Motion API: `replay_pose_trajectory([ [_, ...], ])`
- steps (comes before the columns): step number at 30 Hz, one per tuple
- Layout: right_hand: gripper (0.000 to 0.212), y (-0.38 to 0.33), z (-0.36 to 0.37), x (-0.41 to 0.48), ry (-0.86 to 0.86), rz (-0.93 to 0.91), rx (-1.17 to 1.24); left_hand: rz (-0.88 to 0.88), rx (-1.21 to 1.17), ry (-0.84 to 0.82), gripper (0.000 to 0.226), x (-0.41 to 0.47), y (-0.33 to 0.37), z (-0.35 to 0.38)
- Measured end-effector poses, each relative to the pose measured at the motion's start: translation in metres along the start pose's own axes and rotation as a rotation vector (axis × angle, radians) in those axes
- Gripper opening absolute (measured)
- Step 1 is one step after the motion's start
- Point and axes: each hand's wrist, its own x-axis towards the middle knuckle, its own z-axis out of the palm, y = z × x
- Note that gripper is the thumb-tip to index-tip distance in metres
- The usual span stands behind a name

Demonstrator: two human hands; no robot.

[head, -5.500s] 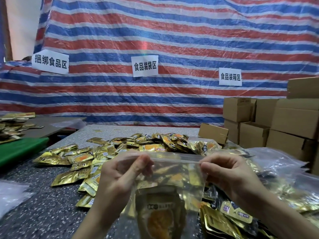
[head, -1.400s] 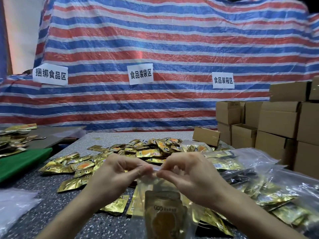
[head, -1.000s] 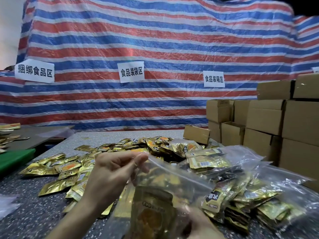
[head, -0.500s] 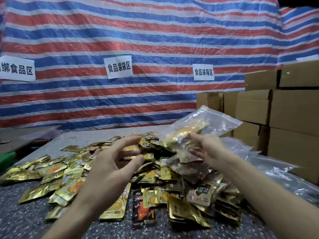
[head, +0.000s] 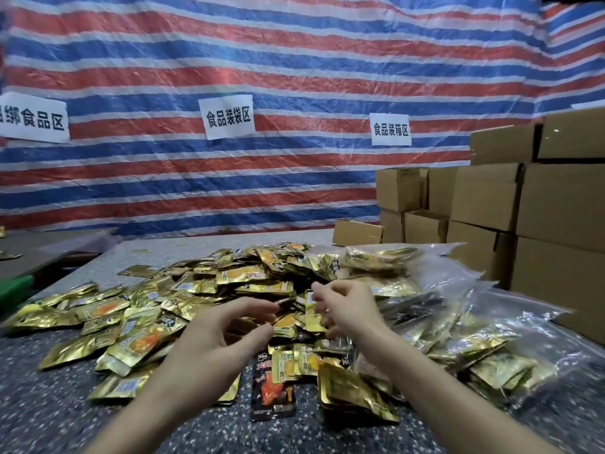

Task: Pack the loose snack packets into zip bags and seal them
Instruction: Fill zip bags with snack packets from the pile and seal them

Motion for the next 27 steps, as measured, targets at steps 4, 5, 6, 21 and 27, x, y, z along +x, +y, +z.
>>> replay_pose_trajectory([
  [4,0.039,0.015,0.041,-0.025,-0.077,-0.212,-0.045,-0.050,0.024,0.028,0.021,-0.014,-0.012,-0.008],
  [5,0.040,0.020,0.048,-0.029,-0.074,-0.269,-0.053,-0.061,0.043,0.046,0.021,-0.020,-0.017,-0.013],
  [6,0.040,0.024,0.055,-0.034,-0.066,-0.323,-0.066,-0.071,0.070,0.067,0.022,-0.026,-0.022,-0.019],
  [21,0.027,0.050,0.067,-0.058,-0.119,-0.653,-0.171,-0.691,1.125,0.404,0.038,-0.096,-0.136,-0.176],
  [27,0.017,0.047,0.065,-0.060,-0.155,-0.635,-0.120,-1.042,1.265,0.259,0.007,-0.103,-0.163,-0.193],
])
